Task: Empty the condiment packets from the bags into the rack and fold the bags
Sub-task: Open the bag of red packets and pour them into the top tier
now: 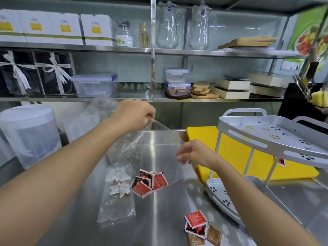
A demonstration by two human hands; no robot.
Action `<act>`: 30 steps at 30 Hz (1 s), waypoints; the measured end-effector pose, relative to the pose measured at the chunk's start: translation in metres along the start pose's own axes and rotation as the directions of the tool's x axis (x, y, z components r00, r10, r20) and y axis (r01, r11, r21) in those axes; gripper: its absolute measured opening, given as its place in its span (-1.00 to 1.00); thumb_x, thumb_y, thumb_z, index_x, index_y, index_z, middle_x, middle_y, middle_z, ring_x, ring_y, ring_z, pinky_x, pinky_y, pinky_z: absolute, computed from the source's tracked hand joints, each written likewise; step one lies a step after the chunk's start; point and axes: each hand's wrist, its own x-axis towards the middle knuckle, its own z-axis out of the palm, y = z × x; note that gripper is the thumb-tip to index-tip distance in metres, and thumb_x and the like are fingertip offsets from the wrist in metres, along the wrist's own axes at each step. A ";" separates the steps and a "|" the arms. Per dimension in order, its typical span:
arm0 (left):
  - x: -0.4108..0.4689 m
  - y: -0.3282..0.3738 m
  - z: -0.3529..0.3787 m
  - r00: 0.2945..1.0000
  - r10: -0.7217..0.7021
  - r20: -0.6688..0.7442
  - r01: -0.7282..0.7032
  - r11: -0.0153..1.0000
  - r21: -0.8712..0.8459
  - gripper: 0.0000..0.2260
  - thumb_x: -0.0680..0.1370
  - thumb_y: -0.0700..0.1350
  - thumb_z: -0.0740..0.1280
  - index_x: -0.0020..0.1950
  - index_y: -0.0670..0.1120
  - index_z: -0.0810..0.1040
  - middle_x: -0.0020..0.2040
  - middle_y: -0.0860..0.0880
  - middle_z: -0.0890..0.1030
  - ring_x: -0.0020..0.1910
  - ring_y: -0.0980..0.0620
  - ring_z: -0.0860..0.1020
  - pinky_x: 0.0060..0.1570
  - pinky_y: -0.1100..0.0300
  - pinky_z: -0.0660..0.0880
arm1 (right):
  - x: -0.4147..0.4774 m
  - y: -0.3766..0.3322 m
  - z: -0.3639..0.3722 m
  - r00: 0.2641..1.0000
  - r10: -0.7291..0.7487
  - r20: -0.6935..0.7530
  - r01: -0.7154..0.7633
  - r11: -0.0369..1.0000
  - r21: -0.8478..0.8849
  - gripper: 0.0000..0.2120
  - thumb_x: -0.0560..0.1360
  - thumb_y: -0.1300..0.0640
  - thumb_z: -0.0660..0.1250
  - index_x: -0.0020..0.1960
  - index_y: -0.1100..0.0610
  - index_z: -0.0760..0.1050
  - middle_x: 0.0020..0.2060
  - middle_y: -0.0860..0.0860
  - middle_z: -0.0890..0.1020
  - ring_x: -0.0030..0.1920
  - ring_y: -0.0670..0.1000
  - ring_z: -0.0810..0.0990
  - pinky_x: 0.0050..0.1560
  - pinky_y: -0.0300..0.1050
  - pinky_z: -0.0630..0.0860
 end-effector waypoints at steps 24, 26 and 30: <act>0.125 0.053 -0.122 0.835 -0.136 -0.533 -0.003 0.968 -0.252 -0.85 0.50 -0.03 0.32 -0.07 -0.05 0.63 -0.05 -0.13 0.67 -0.02 -0.19 0.56 -0.11 0.05 0.42 | -0.017 -0.118 -0.222 0.588 -0.325 -0.741 -0.028 0.907 -0.420 -0.86 0.44 0.26 0.29 -0.15 0.16 0.63 -0.31 0.07 0.61 -0.27 0.09 0.56 -0.17 -0.03 0.55; 0.137 0.065 -0.124 0.817 -0.134 -0.561 -0.013 0.968 -0.249 -0.84 0.51 -0.03 0.30 -0.06 -0.07 0.62 -0.03 -0.15 0.67 -0.01 -0.22 0.56 -0.13 0.04 0.41 | -0.022 -0.121 -0.239 0.557 -0.350 -0.753 -0.119 0.864 -0.489 -0.85 0.46 0.23 0.28 -0.11 0.14 0.63 -0.19 0.10 0.66 -0.22 0.09 0.56 -0.21 -0.13 0.44; 0.157 0.090 -0.126 0.825 -0.084 -0.559 -0.067 0.967 -0.245 -0.83 0.52 -0.02 0.29 -0.05 -0.08 0.61 -0.02 -0.17 0.66 0.00 -0.23 0.56 -0.11 0.03 0.42 | -0.038 -0.118 -0.266 0.471 -0.394 -0.790 -0.231 0.809 -0.541 -0.84 0.49 0.22 0.27 -0.05 0.13 0.63 -0.10 0.11 0.69 -0.14 0.12 0.60 -0.19 -0.15 0.40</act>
